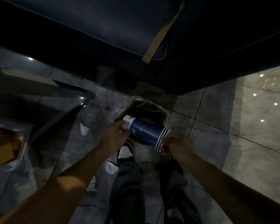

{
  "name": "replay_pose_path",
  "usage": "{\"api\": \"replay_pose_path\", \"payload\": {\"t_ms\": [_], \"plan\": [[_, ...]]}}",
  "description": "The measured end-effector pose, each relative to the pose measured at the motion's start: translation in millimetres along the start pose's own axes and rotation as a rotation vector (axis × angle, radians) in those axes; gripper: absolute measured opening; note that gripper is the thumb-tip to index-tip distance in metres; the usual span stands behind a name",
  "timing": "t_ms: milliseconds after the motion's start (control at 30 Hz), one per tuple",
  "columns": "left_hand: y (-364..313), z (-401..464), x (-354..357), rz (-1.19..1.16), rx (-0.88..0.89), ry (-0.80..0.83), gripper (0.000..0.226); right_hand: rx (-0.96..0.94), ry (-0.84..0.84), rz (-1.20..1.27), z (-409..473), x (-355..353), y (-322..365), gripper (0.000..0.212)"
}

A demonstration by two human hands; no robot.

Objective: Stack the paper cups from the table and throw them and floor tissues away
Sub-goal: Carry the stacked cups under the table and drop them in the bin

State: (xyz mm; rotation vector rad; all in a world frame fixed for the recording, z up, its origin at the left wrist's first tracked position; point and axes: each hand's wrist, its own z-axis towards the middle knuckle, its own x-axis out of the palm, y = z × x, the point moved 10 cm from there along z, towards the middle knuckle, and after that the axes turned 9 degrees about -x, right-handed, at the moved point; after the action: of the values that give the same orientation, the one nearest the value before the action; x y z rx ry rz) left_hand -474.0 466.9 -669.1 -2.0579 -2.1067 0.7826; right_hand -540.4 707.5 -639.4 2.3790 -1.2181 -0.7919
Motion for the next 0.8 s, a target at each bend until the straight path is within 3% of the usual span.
{"api": "replay_pose_path", "payload": {"t_ms": [200,333,500,800], "plan": [[-7,24,8,0.066,0.012,-0.035,0.028,0.012,-0.007,-0.016,33,18,4,0.031],[-14,34,26,0.139,0.065,0.062,0.039,0.032,0.026,-0.065,59,42,1,0.038],[-20,35,43,0.231,0.117,0.093,0.038,0.070,0.013,-0.107,81,61,-11,0.028],[-4,14,13,0.184,0.194,-0.063,0.016,-0.042,0.012,-0.322,55,63,1,0.027]]}}
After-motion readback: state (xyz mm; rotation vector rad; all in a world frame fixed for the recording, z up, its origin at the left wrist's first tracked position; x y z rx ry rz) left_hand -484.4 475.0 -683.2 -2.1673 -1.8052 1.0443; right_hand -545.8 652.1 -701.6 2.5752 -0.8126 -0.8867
